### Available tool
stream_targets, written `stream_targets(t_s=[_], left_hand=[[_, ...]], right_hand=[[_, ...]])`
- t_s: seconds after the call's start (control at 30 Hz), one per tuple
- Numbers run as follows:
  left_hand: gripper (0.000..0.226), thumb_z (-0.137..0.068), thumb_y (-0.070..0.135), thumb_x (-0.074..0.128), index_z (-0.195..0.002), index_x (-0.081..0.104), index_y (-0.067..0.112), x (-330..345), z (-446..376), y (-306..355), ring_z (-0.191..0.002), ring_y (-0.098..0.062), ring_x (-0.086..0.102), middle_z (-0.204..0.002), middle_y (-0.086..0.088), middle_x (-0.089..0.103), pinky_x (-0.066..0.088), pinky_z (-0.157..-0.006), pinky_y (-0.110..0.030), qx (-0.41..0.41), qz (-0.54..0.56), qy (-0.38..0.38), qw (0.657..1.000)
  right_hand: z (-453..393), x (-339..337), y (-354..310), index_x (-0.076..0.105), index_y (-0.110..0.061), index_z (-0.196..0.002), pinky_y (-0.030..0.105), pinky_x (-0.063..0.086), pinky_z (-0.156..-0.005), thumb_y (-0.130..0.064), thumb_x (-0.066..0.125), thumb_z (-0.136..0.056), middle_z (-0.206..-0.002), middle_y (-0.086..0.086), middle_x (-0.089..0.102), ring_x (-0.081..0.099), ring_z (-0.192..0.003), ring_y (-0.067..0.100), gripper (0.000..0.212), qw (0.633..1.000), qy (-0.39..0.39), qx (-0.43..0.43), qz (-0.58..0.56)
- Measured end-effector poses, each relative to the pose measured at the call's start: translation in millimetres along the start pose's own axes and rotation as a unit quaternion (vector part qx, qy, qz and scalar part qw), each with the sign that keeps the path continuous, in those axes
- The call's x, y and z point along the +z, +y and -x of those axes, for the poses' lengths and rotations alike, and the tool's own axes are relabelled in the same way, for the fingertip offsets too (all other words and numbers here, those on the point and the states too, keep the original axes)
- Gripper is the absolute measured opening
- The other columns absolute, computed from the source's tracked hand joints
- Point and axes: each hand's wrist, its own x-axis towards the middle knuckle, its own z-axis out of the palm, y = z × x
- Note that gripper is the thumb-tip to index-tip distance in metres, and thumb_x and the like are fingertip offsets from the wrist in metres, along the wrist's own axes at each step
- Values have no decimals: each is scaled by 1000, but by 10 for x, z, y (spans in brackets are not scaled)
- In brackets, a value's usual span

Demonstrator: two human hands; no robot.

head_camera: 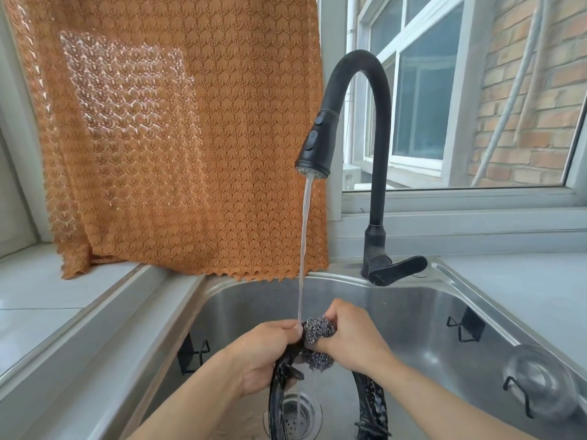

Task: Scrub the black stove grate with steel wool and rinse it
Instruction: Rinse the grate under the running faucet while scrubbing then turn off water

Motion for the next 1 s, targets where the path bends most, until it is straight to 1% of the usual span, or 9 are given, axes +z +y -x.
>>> stream_targets(t_s=[0.07, 0.2, 0.33, 0.57, 0.63, 0.73, 0.8, 0.9, 1.0], left_hand=[[35, -109, 15, 42, -115, 75, 8, -12, -9, -2, -84, -24, 50, -102, -15, 69, 43, -59, -33, 10, 4, 8, 1000], [35, -109, 15, 43, -111, 77, 9, -26, -15, -9, -83, -25, 46, -104, -14, 65, 43, -58, -32, 8, 4, 10, 1000], [34, -108, 15, 43, -111, 76, 9, -26, -48, -18, -80, -22, 46, -105, -13, 66, 44, -58, -31, 0, 3, 8, 1000], [34, -108, 31, 41, -103, 70, 14, -22, -98, -19, -68, -23, 48, -77, -10, 57, 39, -59, -32, -29, 26, 26, 999], [52, -107, 49, 37, -118, 68, 10, -25, -109, -5, -72, -26, 56, -84, -13, 66, 37, -62, -32, -49, 53, 15, 997], [66, -104, 61, 29, -118, 66, 7, -45, -127, 19, -68, -27, 61, -90, -16, 74, 42, -65, -35, -44, 93, 6, 995], [73, -104, 62, 30, -114, 68, 1, -34, -82, 53, -69, -30, 65, -91, -20, 76, 50, -68, -37, -35, 115, 4, 993], [79, -104, 62, 28, -96, 73, -2, -19, -39, 80, -57, -28, 68, -81, -21, 74, 51, -53, -29, -26, 110, -6, 994], [79, -104, 64, 27, -109, 73, 0, -32, -30, 92, -57, -26, 67, -84, -19, 75, 47, -54, -27, -20, 85, -1, 996]], right_hand=[[-17, -5, 15, 50, -21, -95, 22, 38, -58, -45, 84, -76, -102, -3, 57, 57, -90, 15, 46, 1000, 6, 23, 16], [-89, -47, 91, 49, -15, -104, 33, 49, -76, -46, 82, -78, -108, 1, 55, 59, -97, 22, 52, 995, 25, 88, 38], [-96, -63, 101, 47, -15, -105, 33, 47, -71, -46, 83, -78, -103, 2, 57, 61, -92, 22, 55, 995, 23, 96, 8], [73, -78, -126, 48, -23, -91, 30, 42, -62, -48, 87, -69, -87, -2, 63, 57, -76, 15, 52, 996, 29, -36, -79], [114, -58, -185, 52, -26, -87, 31, 46, -68, -45, 91, -65, -88, -4, 65, 59, -78, 14, 49, 994, 3, -69, -90], [136, -57, -228, 57, -33, -82, 32, 48, -73, -44, 93, -63, -96, -8, 64, 55, -76, 7, 43, 988, -46, -119, -82], [158, -77, -248, 65, -41, -89, 28, 47, -76, -43, 91, -66, -103, -11, 62, 56, -84, 5, 35, 983, -79, -142, -83], [198, -102, -265, 72, -42, -116, 32, 52, -92, -46, 82, -77, -110, -14, 61, 61, -103, 6, 40, 971, -122, -186, -83], [199, -152, -250, 72, -38, -118, 32, 50, -98, -35, 74, -88, -118, -12, 54, 57, -112, 6, 30, 971, -137, -183, -77]])
